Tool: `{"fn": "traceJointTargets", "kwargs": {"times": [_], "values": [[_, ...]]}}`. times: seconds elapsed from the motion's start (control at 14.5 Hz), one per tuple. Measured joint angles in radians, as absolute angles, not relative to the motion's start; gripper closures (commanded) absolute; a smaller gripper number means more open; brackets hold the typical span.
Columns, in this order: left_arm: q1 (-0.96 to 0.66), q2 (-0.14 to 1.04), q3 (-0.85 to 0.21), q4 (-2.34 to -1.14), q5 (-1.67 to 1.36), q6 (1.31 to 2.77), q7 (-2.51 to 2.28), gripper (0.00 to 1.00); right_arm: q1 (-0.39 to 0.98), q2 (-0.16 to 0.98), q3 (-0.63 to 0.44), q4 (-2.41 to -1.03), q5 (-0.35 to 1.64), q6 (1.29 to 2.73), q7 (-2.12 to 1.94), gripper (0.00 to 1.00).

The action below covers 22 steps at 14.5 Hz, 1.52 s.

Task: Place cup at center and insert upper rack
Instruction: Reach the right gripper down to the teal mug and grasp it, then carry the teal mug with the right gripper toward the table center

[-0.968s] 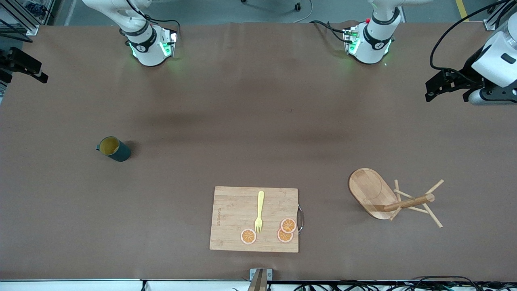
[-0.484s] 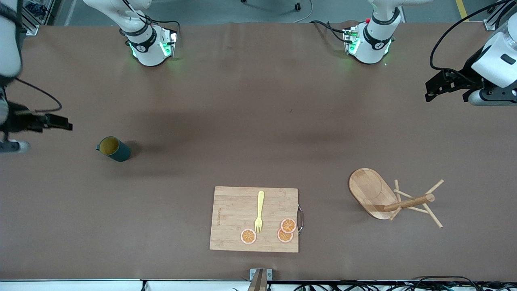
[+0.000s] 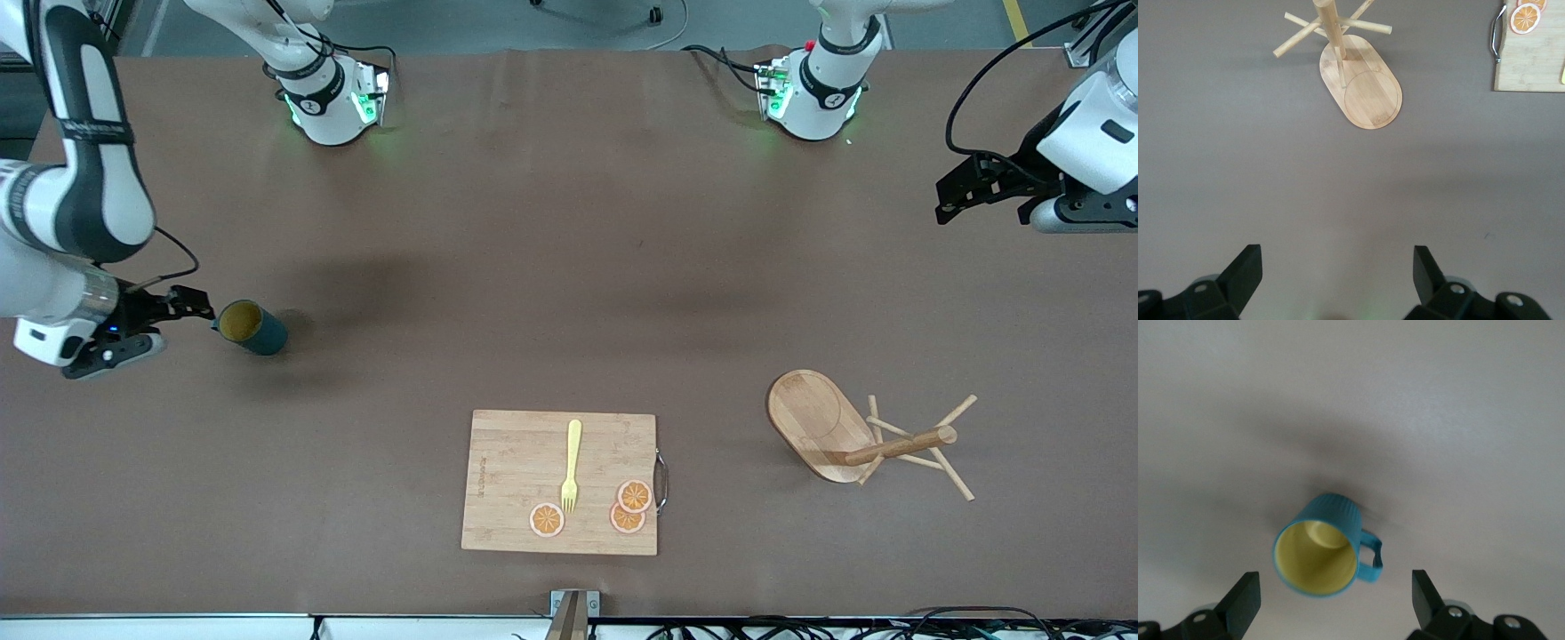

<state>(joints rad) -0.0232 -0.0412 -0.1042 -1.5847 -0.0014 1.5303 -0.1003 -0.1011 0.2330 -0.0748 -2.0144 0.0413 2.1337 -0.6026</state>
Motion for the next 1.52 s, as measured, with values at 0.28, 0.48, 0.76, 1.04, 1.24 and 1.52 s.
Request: {"fn": "traceJointTargets", "kwargs": {"times": [0.28, 0.48, 0.76, 1.04, 1.24, 1.52], "values": [[-0.023, -0.038, -0.102, -1.586, -0.001, 1.530, -0.101, 0.00, -0.102, 0.306, -0.075, -2.137, 0.041, 2.346, -0.683, 0.16], [-0.022, -0.037, -0.102, -1.586, -0.001, 1.530, -0.102, 0.00, -0.102, 0.347, -0.074, -2.185, 0.041, 2.438, -0.705, 0.95], [-0.021, -0.034, -0.102, -1.587, -0.001, 1.530, -0.102, 0.00, -0.102, 0.344, -0.071, -2.186, 0.067, 2.418, -0.723, 1.00], [-0.021, -0.033, -0.102, -1.587, -0.001, 1.530, -0.102, 0.00, -0.056, 0.280, -0.061, -2.120, 0.135, 2.227, -0.561, 1.00], [-0.021, -0.033, -0.102, -1.587, -0.001, 1.530, -0.102, 0.00, 0.115, 0.183, -0.051, -2.113, 0.139, 2.152, -0.218, 1.00], [-0.018, -0.033, -0.100, -1.587, -0.001, 1.530, -0.102, 0.00, 0.457, 0.146, -0.041, -2.105, 0.142, 2.160, 0.317, 1.00]]}}
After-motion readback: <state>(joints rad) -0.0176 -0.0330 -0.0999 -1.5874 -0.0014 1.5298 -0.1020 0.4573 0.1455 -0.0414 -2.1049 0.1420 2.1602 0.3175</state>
